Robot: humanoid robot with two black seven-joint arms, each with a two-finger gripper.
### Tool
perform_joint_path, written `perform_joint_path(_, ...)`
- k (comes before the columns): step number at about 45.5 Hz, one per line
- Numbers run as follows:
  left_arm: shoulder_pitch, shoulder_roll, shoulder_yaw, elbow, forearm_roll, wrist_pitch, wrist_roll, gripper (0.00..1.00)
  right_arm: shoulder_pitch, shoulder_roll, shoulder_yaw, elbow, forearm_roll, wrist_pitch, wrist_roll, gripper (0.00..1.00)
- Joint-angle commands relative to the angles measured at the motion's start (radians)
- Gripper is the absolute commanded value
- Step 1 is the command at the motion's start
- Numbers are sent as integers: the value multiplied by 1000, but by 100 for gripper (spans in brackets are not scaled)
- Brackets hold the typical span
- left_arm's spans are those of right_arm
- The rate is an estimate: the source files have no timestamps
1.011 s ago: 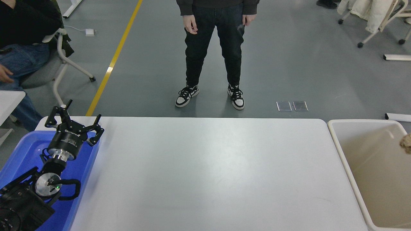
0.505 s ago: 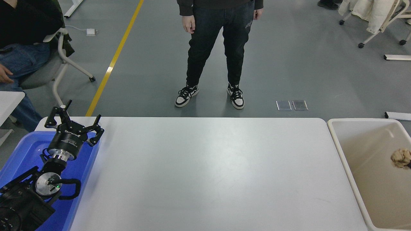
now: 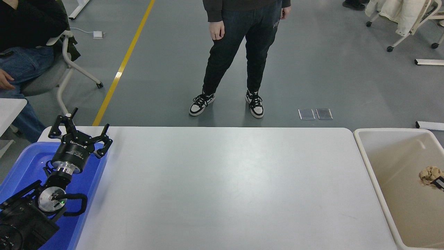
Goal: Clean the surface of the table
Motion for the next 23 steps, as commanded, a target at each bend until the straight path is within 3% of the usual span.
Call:
perform_joint_path(1, 0, -1, 0, 0, 0, 0, 0, 100, 4, 10, 7, -18, 0, -28, -21, 100)
perform_joint_path(23, 0, 0, 0, 0, 0, 0, 0, 100, 13, 4, 135, -21, 5, -22, -21, 100)
